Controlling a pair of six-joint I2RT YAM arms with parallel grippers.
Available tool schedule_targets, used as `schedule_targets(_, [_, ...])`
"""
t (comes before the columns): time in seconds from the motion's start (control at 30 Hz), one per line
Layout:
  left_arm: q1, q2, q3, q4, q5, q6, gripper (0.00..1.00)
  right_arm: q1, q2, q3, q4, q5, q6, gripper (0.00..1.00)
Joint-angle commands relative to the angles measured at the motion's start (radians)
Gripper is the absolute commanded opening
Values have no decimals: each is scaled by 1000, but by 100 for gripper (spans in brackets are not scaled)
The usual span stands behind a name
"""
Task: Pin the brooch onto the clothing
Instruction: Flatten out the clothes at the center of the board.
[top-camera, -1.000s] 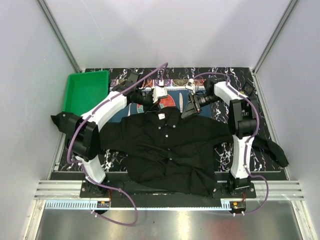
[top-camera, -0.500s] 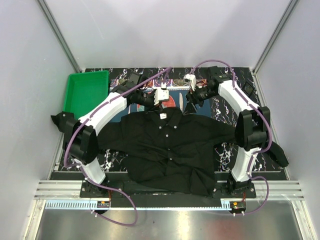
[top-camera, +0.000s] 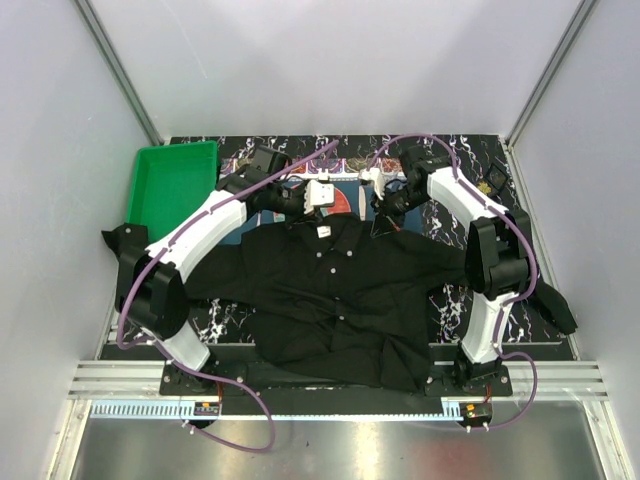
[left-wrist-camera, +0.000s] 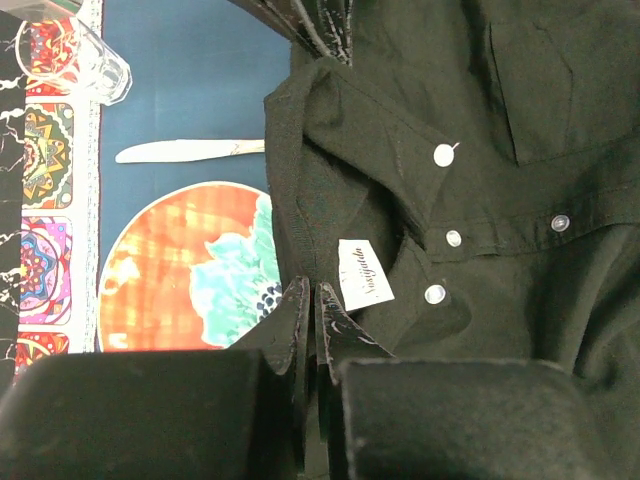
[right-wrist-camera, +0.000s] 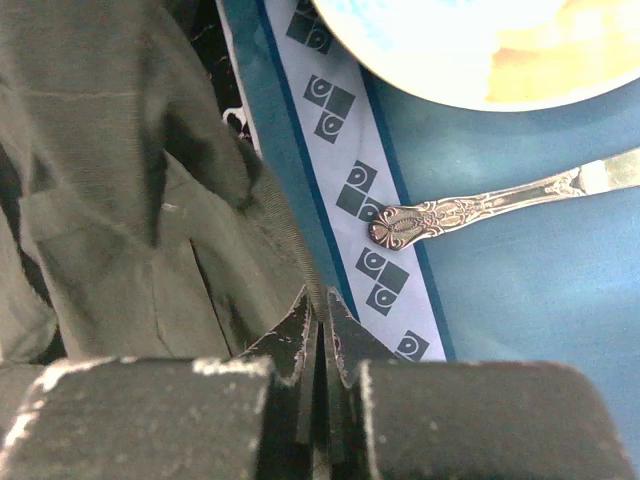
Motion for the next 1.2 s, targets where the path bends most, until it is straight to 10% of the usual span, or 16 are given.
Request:
schedule_targets(0.0, [-1,-13,-5,78,-16,1,4,31,-49,21,-26,28,-20,0])
schedule_targets(0.03, [5,-10,-3,76,-22,-8,13,31,-55,21,-21,45,-15,0])
schedule_targets(0.07, [34,-4,-2,47,-9,5,47,31,-59,18,-13,62,-12,0])
schedule_targets(0.17, [135,35,1,-20,90,94,67,29,-81,-11,14,108,-14,0])
schedule_targets(1.17, [219,395,167,-148,-173,320,56,32,-74,-5,2,131,-21,0])
